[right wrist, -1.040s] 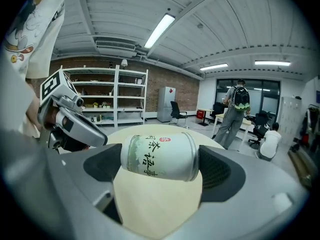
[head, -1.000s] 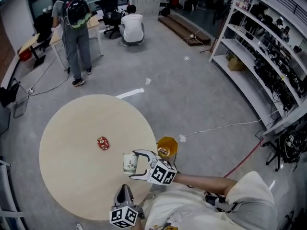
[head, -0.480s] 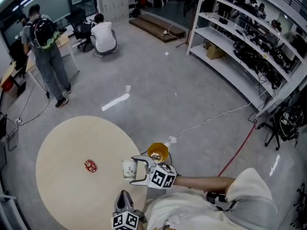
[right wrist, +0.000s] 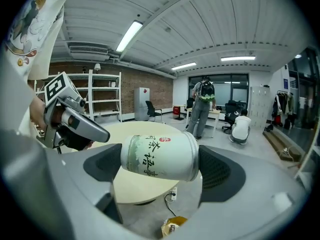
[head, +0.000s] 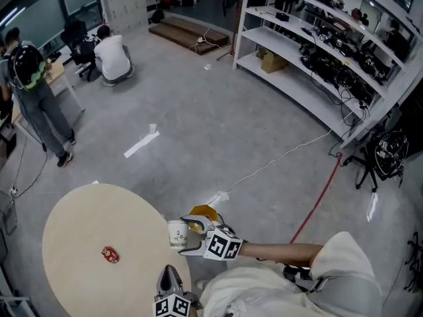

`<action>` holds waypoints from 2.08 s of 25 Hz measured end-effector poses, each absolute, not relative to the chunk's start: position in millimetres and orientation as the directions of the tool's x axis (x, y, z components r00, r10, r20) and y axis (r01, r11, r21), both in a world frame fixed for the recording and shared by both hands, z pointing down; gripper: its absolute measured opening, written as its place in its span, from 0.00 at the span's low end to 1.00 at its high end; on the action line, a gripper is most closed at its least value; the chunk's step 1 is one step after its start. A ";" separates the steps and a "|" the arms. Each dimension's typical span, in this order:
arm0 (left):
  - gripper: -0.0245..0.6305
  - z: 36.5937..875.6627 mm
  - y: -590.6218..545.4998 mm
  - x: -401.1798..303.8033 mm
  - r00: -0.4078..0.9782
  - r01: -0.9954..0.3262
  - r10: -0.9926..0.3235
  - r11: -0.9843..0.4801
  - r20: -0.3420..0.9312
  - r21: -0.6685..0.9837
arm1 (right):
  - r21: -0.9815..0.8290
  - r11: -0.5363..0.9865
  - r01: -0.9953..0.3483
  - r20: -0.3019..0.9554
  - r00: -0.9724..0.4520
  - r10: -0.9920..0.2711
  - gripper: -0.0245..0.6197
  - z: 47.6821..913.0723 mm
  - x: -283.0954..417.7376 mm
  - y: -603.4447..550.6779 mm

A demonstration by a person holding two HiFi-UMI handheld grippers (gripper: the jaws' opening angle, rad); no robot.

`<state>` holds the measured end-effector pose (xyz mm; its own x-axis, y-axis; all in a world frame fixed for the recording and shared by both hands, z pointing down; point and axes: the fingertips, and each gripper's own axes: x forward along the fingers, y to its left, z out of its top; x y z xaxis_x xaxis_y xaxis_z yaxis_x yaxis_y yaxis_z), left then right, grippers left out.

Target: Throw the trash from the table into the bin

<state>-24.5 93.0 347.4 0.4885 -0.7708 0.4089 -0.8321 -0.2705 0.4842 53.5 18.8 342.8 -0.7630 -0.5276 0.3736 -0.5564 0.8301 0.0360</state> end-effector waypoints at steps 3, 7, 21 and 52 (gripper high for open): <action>0.04 348.5 77.2 -0.6 0.498 -0.833 -0.754 -0.278 0.429 0.479 | 0.007 0.810 -0.586 0.382 -0.747 -0.544 0.80 358.3 82.3 3.2; 0.04 350.6 56.5 32.2 0.509 -0.834 -0.730 -0.286 0.456 0.472 | -0.043 0.794 -0.606 0.389 -0.742 -0.546 0.80 356.0 117.3 -11.9; 0.04 401.8 -16.2 130.9 0.447 -0.869 -0.690 -0.184 0.569 0.460 | -0.172 0.788 -0.591 0.487 -0.747 -0.453 0.80 447.2 222.8 -78.3; 0.04 645.4 -39.6 146.6 0.320 -0.931 -0.571 -0.041 0.756 0.363 | -0.353 0.796 -0.492 0.639 -0.748 -0.180 0.80 754.4 202.9 -91.9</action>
